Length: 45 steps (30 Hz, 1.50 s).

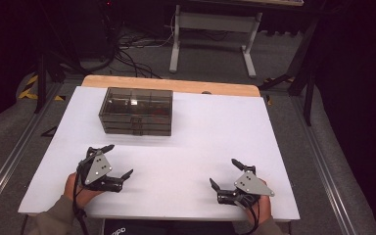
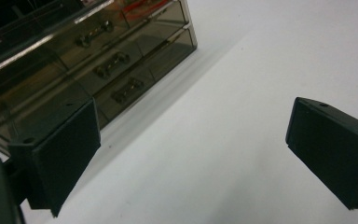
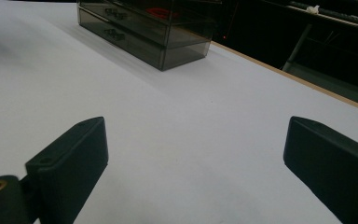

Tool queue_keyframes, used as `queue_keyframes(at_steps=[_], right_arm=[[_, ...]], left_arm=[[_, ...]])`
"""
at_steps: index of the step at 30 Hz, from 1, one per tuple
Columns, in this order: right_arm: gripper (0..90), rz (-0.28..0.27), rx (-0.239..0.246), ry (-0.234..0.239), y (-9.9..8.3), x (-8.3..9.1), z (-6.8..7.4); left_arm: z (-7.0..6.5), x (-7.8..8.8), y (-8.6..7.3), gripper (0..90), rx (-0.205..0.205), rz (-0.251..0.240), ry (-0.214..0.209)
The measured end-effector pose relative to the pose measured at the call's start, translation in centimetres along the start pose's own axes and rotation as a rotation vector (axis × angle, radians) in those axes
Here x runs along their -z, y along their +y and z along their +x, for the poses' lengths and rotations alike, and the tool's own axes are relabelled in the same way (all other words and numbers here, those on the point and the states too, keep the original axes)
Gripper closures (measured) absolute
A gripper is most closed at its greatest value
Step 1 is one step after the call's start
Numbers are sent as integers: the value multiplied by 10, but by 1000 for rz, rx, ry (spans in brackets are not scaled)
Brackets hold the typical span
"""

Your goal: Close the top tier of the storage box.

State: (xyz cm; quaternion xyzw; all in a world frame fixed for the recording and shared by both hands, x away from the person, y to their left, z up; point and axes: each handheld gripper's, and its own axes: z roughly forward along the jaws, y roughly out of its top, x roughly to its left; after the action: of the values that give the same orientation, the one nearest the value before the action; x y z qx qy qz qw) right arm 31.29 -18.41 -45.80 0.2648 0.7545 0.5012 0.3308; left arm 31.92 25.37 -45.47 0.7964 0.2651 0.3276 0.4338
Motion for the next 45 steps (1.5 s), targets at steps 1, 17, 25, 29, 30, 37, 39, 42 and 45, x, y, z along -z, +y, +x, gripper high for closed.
queue_keyframes(at_steps=[1, 17, 25, 29, 30, 37, 39, 42, 45], right_arm=[[70, -2, 1, 1, 0, 0, 0], [69, -17, 11, 0, 3, 2, -1], [68, -11, 20, 11, 3, 1, 2], [68, -13, 17, 8, 6, 0, 3], [68, -14, 23, 10, 6, -1, 3], [67, -1, 19, 19, 5, -6, 3], [67, -2, 18, 23, 4, -6, 3], [67, -1, 19, 24, 4, -7, 2], [67, -3, 13, 22, 4, -6, 2]], left_arm=[[0, 1, -2, 36, 4, 9, 0], [-6, 20, -25, 7, 74, 56, 16], [-6, 21, -26, 6, 77, 53, 25], [-7, 24, -28, 6, 64, 53, 27], [-6, 25, -28, 6, 67, 45, 28], [0, 29, -28, 6, 17, 54, 71], [0, 29, -28, 7, 25, 54, 72], [0, 28, -28, 7, 20, 58, 70], [1, 28, -28, 7, 23, 57, 70]])
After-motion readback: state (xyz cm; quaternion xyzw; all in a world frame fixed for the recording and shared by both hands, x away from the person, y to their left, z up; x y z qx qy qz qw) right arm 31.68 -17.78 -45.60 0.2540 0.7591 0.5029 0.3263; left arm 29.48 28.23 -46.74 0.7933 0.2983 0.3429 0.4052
